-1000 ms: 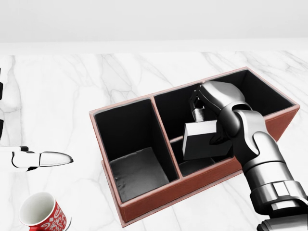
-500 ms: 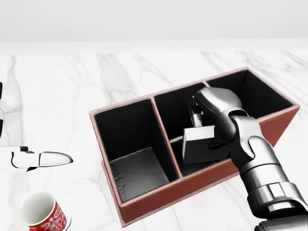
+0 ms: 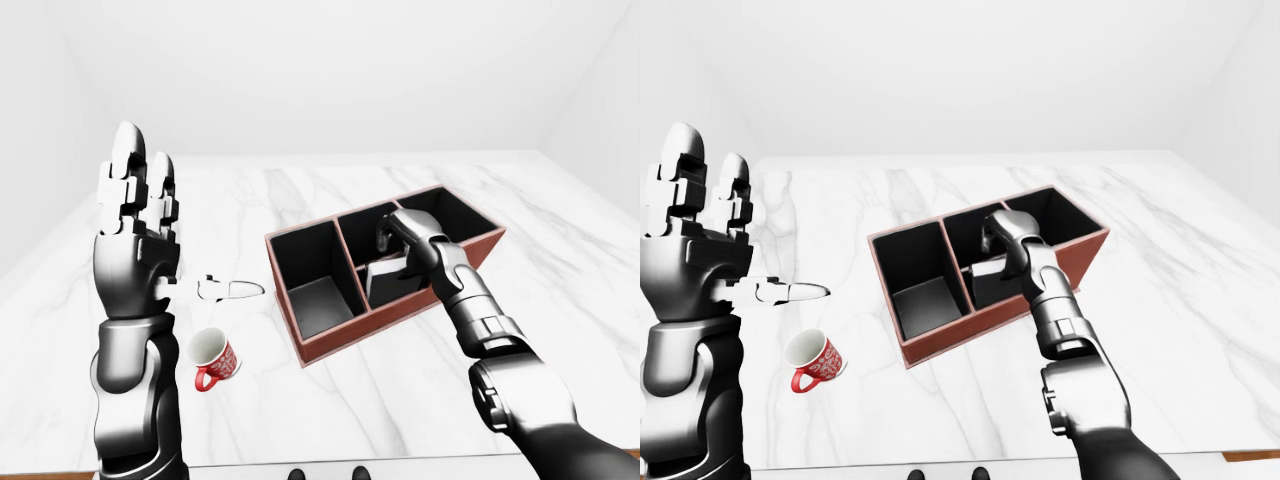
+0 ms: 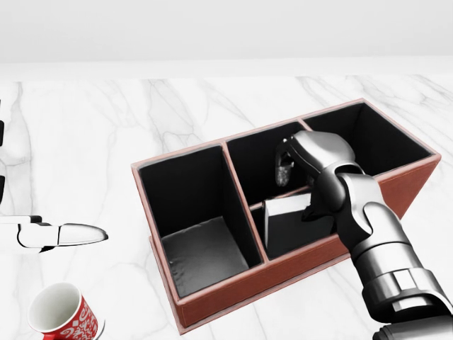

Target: Pick up the book and place it in the back compartment of the caddy.

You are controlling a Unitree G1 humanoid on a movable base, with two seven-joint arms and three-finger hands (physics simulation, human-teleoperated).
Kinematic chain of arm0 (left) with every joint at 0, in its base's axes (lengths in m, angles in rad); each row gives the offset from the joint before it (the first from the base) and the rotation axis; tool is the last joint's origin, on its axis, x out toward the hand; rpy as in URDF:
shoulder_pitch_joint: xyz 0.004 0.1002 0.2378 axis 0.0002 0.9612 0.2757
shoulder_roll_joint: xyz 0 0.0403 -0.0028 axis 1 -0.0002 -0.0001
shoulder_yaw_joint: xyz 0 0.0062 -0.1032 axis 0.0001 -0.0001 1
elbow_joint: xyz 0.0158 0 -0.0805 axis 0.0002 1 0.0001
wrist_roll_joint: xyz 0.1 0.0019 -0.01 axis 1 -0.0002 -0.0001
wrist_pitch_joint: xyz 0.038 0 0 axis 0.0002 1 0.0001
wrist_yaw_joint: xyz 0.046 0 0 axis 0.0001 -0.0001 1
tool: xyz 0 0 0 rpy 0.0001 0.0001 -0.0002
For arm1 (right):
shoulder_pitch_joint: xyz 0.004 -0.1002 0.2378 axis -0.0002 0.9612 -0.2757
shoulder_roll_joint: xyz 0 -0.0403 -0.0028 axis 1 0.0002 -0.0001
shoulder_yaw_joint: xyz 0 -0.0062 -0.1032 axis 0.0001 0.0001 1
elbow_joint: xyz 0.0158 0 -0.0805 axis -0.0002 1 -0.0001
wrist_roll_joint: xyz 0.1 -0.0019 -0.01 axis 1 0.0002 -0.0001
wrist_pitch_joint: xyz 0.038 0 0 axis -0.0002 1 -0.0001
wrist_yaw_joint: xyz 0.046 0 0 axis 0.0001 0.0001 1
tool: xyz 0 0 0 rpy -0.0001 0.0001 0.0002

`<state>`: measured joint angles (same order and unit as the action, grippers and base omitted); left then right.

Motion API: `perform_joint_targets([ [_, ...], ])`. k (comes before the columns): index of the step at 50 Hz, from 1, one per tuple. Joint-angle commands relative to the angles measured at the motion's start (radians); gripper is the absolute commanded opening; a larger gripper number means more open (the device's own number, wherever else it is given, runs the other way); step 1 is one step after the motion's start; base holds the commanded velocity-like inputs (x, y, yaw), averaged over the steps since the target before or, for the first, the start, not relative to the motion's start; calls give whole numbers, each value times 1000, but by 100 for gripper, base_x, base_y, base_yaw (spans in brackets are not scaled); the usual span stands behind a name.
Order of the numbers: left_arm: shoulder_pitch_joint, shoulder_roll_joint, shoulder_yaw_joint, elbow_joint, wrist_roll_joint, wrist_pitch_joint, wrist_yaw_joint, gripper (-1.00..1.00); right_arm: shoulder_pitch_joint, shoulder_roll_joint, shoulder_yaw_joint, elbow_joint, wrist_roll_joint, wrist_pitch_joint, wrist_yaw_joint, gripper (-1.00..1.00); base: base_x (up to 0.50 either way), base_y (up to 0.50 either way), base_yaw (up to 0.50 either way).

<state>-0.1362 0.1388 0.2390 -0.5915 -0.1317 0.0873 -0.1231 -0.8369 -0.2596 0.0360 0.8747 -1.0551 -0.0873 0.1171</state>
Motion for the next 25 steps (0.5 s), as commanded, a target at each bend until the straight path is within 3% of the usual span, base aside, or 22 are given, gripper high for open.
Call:
perform_joint_targets([
  [1,-1,0,0,-2,2,0,0,100,-10,-3,-6,33,-10,0,-30,100,0,0,0],
  [14,1,-1,-1,3,3,0,0,100,0,-2,-5,6,-14,0,-24,100,1,0,2],
  [22,1,-2,-3,11,5,0,0,100,33,-2,-17,-99,-6,0,33,100,0,0,0],
  [25,1,-2,-4,11,5,0,0,100,81,8,-43,-255,38,0,107,100,0,0,0],
])
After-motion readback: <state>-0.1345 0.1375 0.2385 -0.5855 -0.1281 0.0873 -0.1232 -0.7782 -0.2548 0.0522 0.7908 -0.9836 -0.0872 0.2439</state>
